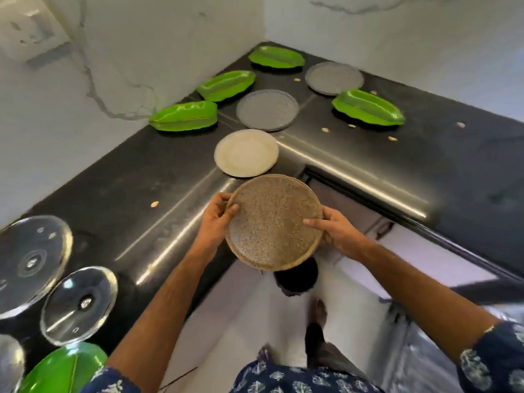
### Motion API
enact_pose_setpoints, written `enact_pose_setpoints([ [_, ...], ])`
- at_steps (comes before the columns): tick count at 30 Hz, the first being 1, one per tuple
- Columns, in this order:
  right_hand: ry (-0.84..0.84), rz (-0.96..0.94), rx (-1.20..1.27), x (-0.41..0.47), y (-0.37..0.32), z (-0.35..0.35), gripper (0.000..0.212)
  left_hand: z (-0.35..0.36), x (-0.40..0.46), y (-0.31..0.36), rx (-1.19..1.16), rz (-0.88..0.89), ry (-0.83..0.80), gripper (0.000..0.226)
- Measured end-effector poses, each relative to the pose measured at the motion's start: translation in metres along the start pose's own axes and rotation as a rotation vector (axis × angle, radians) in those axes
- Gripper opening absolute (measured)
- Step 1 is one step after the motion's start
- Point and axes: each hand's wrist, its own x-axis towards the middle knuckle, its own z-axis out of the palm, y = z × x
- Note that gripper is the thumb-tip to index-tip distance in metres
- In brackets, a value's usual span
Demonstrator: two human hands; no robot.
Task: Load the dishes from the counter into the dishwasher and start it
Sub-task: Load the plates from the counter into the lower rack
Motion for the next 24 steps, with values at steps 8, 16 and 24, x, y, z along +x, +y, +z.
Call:
enact_pose_setpoints([
  [8, 0.471, 0.066, -0.023, -0.205, 0.055, -0.088, 0.026, 0.170, -0.017, -0.025, 0.353, 0.093, -0.774, 0.022],
  [16, 0.850, 0.285, -0.174, -0.405, 0.162, -0.148, 0.020, 0.373, -0.102, -0.068, 0.557, 0.072, -1.233, 0.023],
  [24, 1.146, 0.420, -0.151, -0.532, 0.273, -0.218, 0.034, 0.552, -0.219, -0.114, 0.871, 0.222, -1.628, 0.023],
])
